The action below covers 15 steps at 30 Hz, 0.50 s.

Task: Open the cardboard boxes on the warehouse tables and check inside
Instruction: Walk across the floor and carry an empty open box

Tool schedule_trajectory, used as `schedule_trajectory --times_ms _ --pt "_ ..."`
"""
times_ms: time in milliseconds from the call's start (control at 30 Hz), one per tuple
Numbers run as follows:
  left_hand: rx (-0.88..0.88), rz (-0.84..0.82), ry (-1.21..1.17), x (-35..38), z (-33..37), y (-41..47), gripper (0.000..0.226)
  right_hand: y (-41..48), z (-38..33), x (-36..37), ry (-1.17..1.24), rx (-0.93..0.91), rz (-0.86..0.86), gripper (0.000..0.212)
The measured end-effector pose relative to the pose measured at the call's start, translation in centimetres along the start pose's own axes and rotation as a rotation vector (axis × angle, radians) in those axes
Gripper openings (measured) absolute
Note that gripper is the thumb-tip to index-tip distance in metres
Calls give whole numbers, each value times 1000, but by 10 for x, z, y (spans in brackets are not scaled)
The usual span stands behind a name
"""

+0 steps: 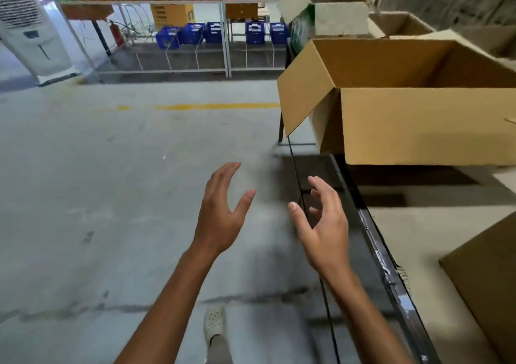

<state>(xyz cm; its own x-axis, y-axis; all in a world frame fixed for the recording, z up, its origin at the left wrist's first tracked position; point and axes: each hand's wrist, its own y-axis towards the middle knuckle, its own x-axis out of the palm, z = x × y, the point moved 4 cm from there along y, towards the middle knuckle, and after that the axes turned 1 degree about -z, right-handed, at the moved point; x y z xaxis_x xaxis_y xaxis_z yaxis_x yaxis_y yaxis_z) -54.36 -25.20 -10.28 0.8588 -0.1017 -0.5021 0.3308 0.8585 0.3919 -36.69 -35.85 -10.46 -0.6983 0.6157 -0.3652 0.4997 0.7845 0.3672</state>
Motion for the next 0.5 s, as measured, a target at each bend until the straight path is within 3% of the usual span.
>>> schedule_trajectory --times_ms 500 --pt "404 -234 -68 56 -49 297 53 216 6 47 -166 70 406 52"
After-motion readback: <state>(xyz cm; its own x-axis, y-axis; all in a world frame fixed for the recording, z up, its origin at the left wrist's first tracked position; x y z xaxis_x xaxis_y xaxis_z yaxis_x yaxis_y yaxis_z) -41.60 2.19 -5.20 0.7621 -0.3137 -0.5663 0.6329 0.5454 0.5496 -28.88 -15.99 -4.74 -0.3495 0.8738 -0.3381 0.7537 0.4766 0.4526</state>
